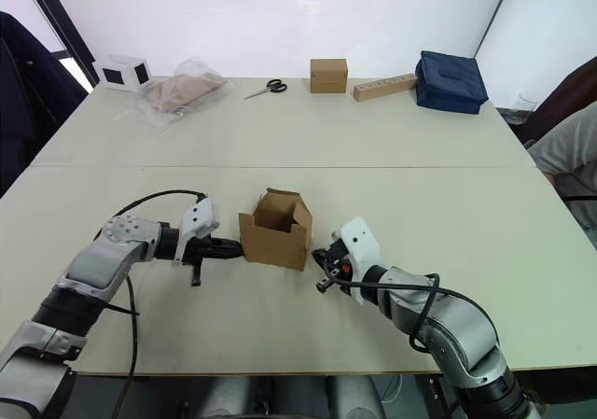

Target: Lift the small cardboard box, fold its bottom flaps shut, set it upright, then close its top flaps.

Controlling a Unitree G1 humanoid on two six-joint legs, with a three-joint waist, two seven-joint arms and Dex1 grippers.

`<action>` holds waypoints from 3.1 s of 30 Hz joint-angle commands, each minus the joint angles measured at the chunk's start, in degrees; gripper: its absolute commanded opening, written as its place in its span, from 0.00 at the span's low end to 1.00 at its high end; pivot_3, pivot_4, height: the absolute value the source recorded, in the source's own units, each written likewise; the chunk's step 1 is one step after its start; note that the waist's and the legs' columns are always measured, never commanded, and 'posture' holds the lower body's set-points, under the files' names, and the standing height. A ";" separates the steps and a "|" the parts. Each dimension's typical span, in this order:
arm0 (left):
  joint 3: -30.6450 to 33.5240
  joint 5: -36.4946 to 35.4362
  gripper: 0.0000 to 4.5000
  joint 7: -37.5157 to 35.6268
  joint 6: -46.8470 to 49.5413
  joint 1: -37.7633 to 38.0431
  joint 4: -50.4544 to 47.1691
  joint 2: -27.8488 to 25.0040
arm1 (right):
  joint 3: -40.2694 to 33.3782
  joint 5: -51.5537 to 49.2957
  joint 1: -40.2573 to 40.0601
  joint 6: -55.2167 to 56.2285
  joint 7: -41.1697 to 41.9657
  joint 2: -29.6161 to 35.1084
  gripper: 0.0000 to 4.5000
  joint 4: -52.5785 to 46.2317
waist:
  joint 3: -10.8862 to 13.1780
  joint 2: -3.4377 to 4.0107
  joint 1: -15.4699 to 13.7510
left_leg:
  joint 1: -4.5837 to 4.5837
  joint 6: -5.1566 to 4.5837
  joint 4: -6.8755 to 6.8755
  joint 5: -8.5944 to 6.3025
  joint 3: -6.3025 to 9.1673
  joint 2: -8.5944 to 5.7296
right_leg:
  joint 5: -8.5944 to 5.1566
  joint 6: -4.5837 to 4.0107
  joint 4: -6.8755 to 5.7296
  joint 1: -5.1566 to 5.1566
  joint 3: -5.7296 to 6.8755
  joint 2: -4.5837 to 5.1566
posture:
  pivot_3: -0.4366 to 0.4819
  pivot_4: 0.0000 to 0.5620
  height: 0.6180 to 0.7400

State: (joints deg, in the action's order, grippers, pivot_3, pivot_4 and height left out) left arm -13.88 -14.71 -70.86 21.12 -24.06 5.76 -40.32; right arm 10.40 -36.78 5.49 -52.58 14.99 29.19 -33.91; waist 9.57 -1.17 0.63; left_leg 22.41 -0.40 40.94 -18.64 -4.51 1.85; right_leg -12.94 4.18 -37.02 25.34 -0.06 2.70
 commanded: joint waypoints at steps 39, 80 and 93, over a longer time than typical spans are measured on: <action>11.53 -17.34 0.01 -8.67 17.55 -3.12 -7.65 -5.73 | -5.96 4.63 4.31 19.55 23.38 1.91 0.00 5.79 | 0.03 -0.05 0.14 | -0.02 -0.01 -0.04 -0.01 0.00 0.02 | -0.05 -0.01 0.04 0.01 0.00 -0.06 | 0.48 0.27 1.00; 15.25 -27.21 0.01 -1.97 27.09 -3.92 -16.45 -4.07 | -8.23 1.54 12.03 15.47 25.64 -2.16 0.00 4.92 | -0.05 -0.05 0.09 | -0.81 0.04 -0.89 0.00 -0.02 0.03 | -0.15 -0.20 0.72 -0.69 0.00 0.02 | 0.48 0.27 1.00; 10.32 -15.30 0.01 -6.89 15.21 -17.21 10.97 -3.59 | -7.59 -7.47 9.50 4.45 24.86 7.97 0.00 -10.43 | 0.01 -0.02 -0.22 | -0.81 0.03 -1.01 0.00 -0.01 -0.02 | -0.16 -0.22 0.93 -0.77 0.10 0.07 | 0.48 0.27 1.00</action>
State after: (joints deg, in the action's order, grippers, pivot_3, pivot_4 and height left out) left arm -1.83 -32.45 -77.25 39.28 -39.27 12.24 -45.68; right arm 2.20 -44.08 14.86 -47.99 39.71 36.42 -42.73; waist 9.58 -1.19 0.40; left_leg 21.60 -0.37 39.94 -18.64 -4.53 1.81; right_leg -13.09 3.96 -36.09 24.57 0.04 2.79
